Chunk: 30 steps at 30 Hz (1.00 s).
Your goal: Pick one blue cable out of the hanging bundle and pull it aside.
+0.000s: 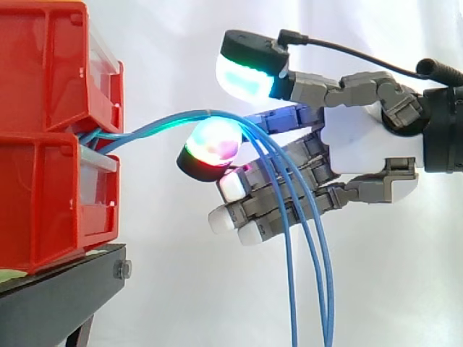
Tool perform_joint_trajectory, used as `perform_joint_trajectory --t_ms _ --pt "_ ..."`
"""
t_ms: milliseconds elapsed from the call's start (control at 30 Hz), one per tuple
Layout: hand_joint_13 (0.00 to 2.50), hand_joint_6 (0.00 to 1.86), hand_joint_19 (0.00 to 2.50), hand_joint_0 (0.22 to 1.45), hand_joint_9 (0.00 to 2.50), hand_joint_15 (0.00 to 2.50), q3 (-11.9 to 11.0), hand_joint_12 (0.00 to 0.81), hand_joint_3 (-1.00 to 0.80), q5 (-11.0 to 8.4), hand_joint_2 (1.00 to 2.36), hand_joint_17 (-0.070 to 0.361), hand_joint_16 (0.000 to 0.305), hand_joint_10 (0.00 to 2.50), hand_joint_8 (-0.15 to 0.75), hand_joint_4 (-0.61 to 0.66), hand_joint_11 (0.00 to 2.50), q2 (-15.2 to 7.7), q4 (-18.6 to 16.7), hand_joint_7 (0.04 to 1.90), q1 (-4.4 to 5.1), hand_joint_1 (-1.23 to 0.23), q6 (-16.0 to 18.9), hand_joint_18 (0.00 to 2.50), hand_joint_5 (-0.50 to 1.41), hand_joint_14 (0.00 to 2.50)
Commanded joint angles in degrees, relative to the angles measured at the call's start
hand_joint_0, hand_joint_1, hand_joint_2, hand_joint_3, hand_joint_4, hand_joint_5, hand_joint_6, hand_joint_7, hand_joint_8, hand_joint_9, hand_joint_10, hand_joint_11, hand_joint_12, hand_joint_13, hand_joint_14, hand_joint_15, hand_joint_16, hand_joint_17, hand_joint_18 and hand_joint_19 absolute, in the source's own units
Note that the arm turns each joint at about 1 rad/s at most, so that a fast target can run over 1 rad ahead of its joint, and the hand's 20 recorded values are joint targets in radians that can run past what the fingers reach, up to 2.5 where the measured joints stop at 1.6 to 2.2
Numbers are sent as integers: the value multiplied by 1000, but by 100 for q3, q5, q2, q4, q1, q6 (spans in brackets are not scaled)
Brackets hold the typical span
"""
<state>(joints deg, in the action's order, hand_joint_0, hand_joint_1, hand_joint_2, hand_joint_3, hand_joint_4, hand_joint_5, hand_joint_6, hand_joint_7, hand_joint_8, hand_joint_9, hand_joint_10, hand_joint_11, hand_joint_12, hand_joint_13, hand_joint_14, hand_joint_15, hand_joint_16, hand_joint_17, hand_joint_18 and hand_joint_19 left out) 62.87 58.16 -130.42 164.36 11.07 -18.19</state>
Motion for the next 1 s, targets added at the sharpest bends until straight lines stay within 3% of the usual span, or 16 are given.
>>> perform_joint_trajectory --t_ms 0,100,233,300,500,567,700,967 --pt "674 950 463 579 909 473 6 337 -249 3 1016 120 53 26 276 39 761 -1 -1 843 0 -541 0 530 -153 19" --pt "689 952 448 590 919 463 -3 349 -141 3 1017 128 57 22 289 52 744 -1 -1 853 0 -638 -9 565 -151 18" --pt "688 954 444 627 910 455 6 340 -85 3 1019 122 54 24 276 -27 761 -1 8 946 0 -728 -9 568 -154 18" --pt "674 978 428 664 883 461 -3 325 -126 3 1021 117 52 24 258 -90 769 -1 8 863 0 -772 0 558 -164 19" --pt "654 980 378 757 856 434 -3 312 -393 3 1009 114 51 22 243 -130 762 -1 -1 876 0 -885 -9 569 -170 18" --pt "655 981 369 776 853 430 -3 311 -487 3 1001 112 50 23 239 -131 749 -1 8 881 0 -892 -9 581 -167 18" --pt "663 980 358 766 866 425 -3 305 -500 3 1000 111 49 24 231 -119 745 -1 8 893 0 -900 0 605 -166 18" --pt "692 964 398 630 913 439 -3 316 -500 3 1000 111 49 24 247 6 746 -1 -1 785 0 -812 0 612 -149 18"
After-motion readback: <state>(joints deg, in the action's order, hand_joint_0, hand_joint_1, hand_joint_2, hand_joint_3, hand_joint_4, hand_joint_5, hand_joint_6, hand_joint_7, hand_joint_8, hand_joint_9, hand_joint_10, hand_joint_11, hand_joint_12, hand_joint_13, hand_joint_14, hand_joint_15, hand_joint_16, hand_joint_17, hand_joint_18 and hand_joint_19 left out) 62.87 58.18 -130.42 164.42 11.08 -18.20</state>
